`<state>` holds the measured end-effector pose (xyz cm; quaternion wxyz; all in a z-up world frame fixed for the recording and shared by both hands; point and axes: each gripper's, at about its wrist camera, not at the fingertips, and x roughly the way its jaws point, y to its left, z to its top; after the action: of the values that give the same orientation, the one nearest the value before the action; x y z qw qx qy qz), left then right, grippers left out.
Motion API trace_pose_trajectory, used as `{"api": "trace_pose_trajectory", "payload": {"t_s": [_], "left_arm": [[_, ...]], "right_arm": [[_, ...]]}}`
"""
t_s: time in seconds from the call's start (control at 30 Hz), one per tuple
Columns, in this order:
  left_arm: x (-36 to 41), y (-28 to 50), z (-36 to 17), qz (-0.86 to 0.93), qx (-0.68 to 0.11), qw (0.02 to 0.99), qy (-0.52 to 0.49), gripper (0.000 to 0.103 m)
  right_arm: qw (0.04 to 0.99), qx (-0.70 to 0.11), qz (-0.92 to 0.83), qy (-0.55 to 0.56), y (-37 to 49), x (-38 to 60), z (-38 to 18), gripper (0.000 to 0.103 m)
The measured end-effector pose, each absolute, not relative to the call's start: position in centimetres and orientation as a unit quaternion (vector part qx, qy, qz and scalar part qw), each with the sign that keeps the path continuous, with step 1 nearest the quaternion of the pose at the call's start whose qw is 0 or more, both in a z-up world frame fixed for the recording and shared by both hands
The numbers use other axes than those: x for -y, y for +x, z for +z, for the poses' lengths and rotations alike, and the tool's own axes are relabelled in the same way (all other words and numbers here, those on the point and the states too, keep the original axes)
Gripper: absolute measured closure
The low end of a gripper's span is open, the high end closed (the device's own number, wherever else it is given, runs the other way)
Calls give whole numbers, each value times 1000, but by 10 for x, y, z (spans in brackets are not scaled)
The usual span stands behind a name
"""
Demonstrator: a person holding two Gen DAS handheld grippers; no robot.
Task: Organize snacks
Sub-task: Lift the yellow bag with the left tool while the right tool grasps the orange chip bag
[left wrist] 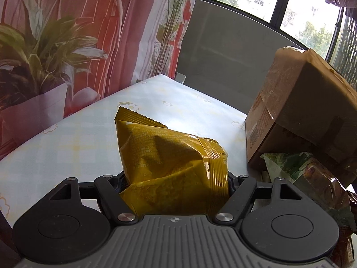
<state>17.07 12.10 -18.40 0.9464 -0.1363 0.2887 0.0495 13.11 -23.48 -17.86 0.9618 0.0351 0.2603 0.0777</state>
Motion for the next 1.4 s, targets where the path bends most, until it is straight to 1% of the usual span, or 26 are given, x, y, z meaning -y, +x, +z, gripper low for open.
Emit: {"api": "trace_pose_trajectory", "payload": {"t_s": [0.1,0.4,0.43,0.47,0.53,0.6,0.9,1.2,1.4], "left_arm": [[-113,171,-184,37,-289,949,-120,25],[-104,175,-189,27,-296,950,-93,25],[-104,174,-189,29,-295,951,-92,25],[-105,174,-189,30,-295,951,-91,25],[-104,172,-188,31,-293,951,-88,25],[-102,169,-186,31,-290,953,-83,25],[-87,150,-175,13,-273,961,-53,25],[-74,117,-156,-1,-244,969,-24,24],[-69,110,-121,-13,-204,979,-19,24]], "right_arm": [[961,-266,80,12,141,230,-186,31],[961,-267,63,31,163,235,-194,32],[961,-267,63,33,163,236,-194,40],[961,-267,67,36,161,236,-194,44],[960,-267,70,36,155,235,-194,48],[960,-264,75,48,146,236,-193,50],[963,-231,91,103,109,249,-174,51],[970,-201,71,119,85,257,-158,51],[977,-162,49,128,66,274,-135,51]]}}
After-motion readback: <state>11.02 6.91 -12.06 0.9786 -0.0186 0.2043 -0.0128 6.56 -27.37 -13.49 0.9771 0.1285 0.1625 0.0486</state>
